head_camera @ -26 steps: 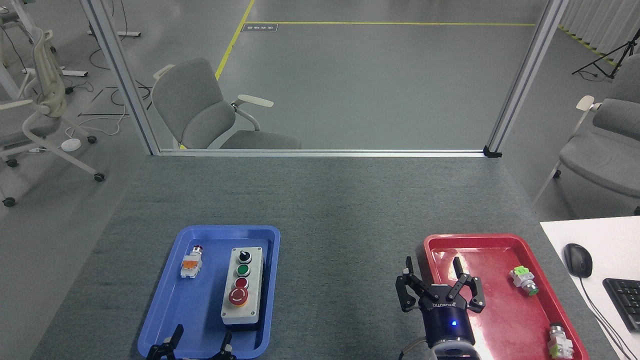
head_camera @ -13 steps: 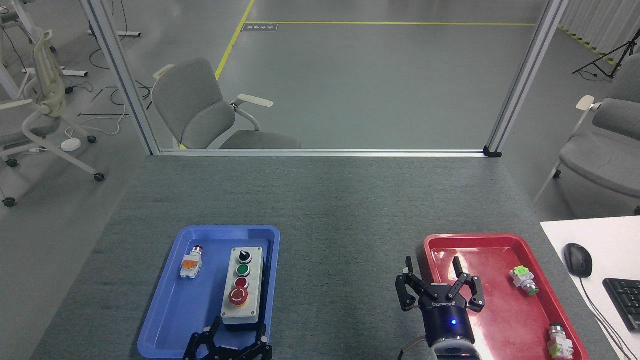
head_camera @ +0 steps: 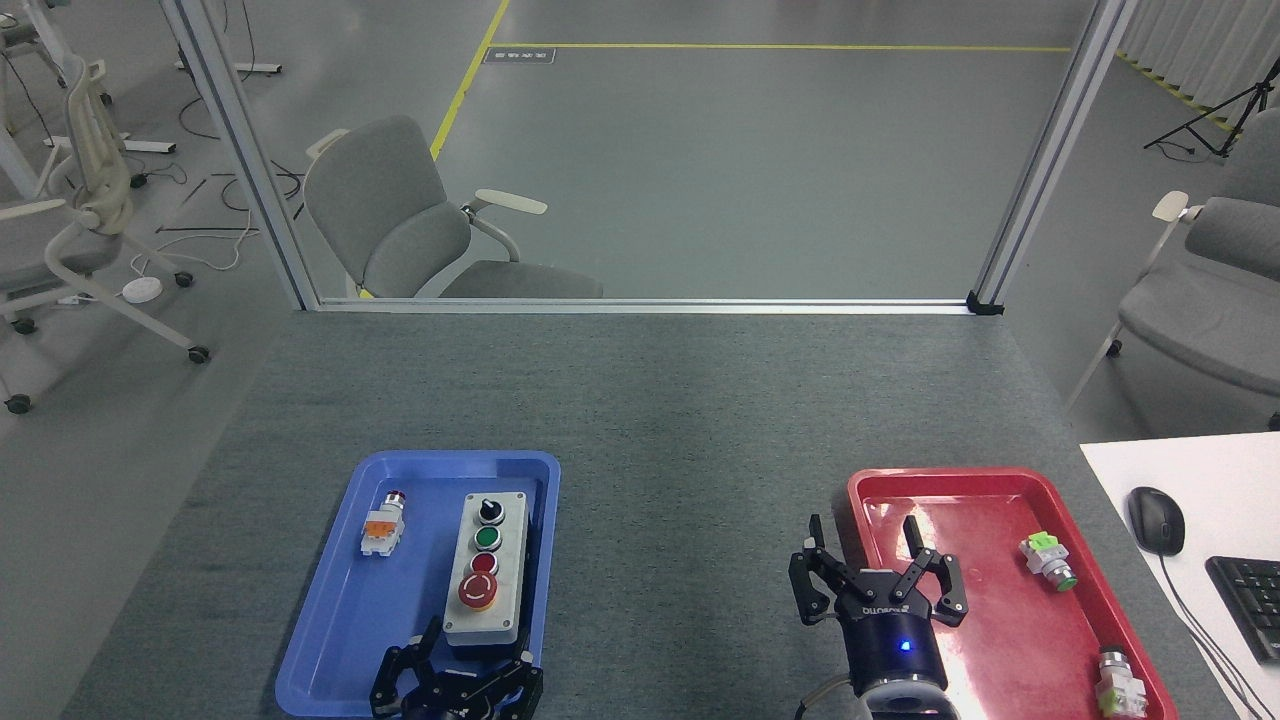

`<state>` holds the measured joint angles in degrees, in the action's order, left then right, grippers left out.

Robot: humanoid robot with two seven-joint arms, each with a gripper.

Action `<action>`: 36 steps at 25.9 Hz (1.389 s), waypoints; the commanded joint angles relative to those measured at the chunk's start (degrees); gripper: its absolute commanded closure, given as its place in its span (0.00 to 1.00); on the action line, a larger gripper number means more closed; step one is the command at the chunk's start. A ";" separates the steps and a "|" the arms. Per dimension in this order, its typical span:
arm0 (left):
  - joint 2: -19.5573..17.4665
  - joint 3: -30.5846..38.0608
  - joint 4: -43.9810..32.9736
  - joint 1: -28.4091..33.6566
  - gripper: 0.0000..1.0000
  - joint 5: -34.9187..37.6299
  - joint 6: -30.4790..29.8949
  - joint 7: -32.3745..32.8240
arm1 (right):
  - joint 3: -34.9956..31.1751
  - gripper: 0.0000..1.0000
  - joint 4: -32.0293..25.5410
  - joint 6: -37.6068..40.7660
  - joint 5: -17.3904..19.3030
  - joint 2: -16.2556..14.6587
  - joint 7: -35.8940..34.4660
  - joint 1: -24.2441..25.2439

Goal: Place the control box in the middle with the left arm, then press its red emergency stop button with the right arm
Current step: 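Close the left gripper on the near end of the grey control box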

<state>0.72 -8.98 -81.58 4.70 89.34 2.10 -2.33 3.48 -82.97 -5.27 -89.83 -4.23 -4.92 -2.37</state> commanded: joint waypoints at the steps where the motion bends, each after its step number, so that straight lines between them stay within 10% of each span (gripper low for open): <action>1: -0.10 0.10 1.16 -0.65 0.01 -0.14 0.19 0.13 | 0.04 0.02 0.00 0.00 0.00 0.01 -0.01 0.08; 26: 0.78 0.10 12.76 -9.79 0.02 -1.81 1.24 2.59 | 1.44 0.02 0.00 -1.85 0.00 0.01 -0.01 -0.09; 33: 0.07 0.10 12.94 -10.67 0.32 -1.81 0.72 2.77 | 1.44 0.02 0.00 -1.93 0.00 -0.07 -0.01 -0.09; 36: -0.10 0.10 12.85 -11.20 0.63 -1.89 0.54 2.77 | 1.35 0.02 0.00 -1.93 0.00 -0.07 0.08 -0.18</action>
<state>0.77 -8.88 -68.70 -6.00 87.51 2.82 0.71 4.88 -82.97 -7.13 -89.83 -4.29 -5.06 -2.49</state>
